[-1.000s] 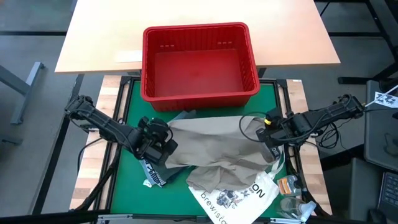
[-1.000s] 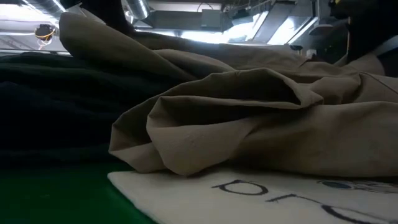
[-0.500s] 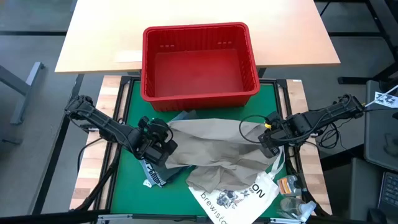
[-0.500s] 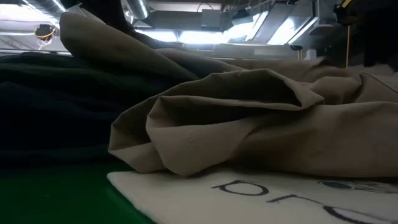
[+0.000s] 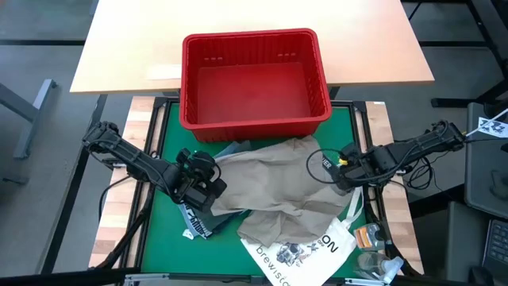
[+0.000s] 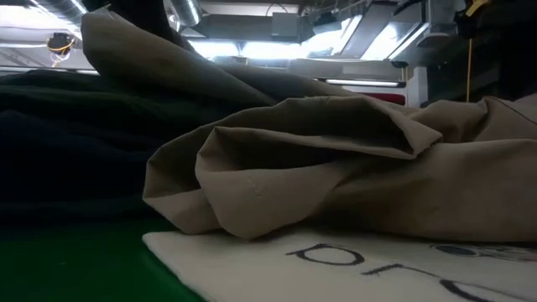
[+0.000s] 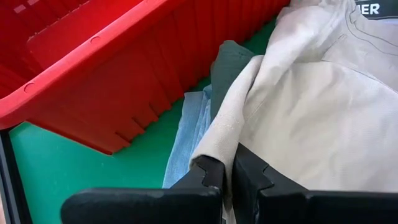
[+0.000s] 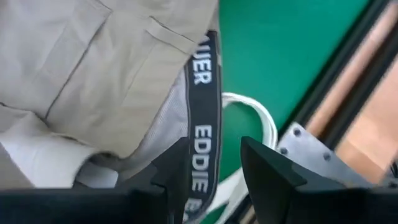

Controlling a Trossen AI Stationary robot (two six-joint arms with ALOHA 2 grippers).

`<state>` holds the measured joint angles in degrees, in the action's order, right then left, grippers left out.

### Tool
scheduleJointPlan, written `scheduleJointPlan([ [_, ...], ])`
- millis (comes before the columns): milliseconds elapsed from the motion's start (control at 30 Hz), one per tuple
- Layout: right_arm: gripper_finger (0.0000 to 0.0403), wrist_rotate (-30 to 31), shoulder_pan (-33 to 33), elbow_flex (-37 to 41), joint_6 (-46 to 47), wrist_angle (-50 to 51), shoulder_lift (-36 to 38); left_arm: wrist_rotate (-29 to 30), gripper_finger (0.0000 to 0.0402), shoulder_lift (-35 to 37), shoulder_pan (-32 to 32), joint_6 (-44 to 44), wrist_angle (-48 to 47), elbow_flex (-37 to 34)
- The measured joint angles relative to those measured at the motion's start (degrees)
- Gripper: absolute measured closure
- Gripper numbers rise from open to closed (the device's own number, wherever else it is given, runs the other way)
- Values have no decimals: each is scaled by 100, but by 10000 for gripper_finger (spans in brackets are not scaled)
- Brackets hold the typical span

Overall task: Fold Laundry from Bin
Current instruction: Fold the light brown shorts

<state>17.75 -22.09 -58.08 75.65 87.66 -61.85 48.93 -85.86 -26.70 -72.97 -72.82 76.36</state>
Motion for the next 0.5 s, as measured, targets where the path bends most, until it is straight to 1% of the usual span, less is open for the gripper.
scheduleJointPlan([
  [133,260,228,43,437,-312,-576,11,0,396,0,0,-4,-1,0],
  [233,260,73,270,845,-677,-1126,16,-23,396,0,0,-4,0,0],
  [300,260,-102,494,1118,-949,-1526,13,-37,396,2,4,-6,-2,0],
  [400,260,-129,914,1419,-1414,-1968,16,-39,395,2,4,-11,0,0],
  [500,260,-130,1467,1536,-1937,-2249,13,-39,395,2,4,-11,0,0],
])
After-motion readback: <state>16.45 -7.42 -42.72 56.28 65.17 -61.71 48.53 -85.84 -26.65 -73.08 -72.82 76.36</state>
